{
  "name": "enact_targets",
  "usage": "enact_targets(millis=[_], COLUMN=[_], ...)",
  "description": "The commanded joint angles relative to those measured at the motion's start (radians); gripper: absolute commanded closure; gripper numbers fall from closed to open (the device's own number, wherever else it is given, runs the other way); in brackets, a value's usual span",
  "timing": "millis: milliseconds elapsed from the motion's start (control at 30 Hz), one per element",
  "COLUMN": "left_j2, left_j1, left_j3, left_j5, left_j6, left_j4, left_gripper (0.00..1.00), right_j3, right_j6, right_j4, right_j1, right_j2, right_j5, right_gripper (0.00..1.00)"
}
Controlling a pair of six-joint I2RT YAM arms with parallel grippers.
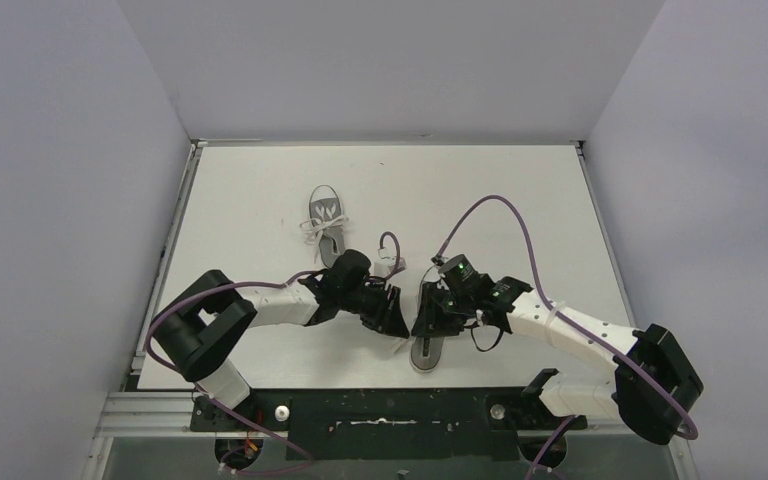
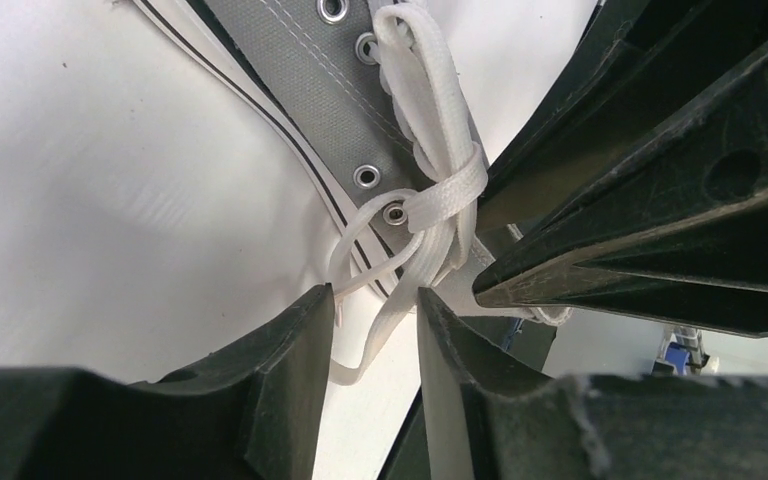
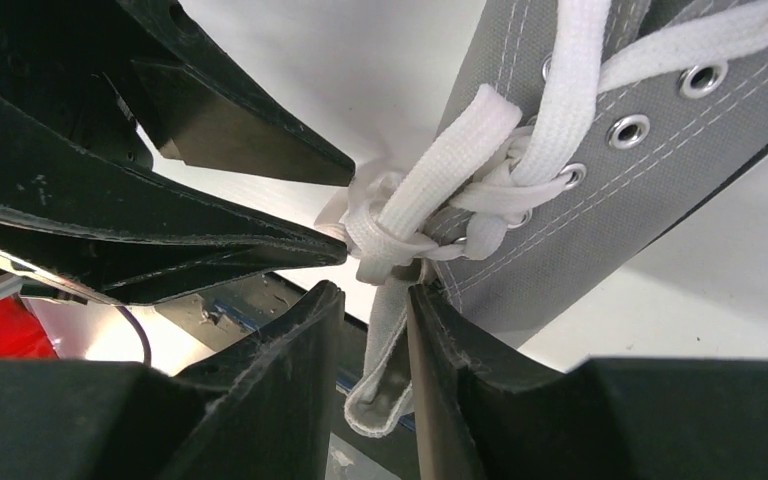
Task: Tie the shoes
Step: Adjust the shoelace on the shoe.
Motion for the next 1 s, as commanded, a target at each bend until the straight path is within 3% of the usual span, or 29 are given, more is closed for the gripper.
enact_targets(millis=[0, 200, 733, 967], left_j2=[0.013, 0.032, 0.066, 0.076], left_j1=[0.008, 0.008, 0.006, 0.007], left_j3=[-0.003, -0.001, 0.004, 0.014], left_j5=[0.044, 0.053, 0.069, 0.075], left_j6=[-0.001, -0.018, -0.028, -0.034], left_j4=[0.077, 0.099, 0.112, 0.115], left_gripper=[0.68, 0.75, 0.79, 0.81], right_j3=[0.018, 0.028, 0.051, 0.061], right_j6=[0.01, 0.012, 0.031, 0.025], right_j4=[0.056, 0.052, 0.026, 0.042], right_j1=[0.008, 0.008, 0.013, 0.013], right_j2=[0.009, 0.011, -0.037, 0.013], right_j5=[0.034, 0.046, 0.044, 0.039], right_gripper=[0.7, 0.74, 0.73, 0.73])
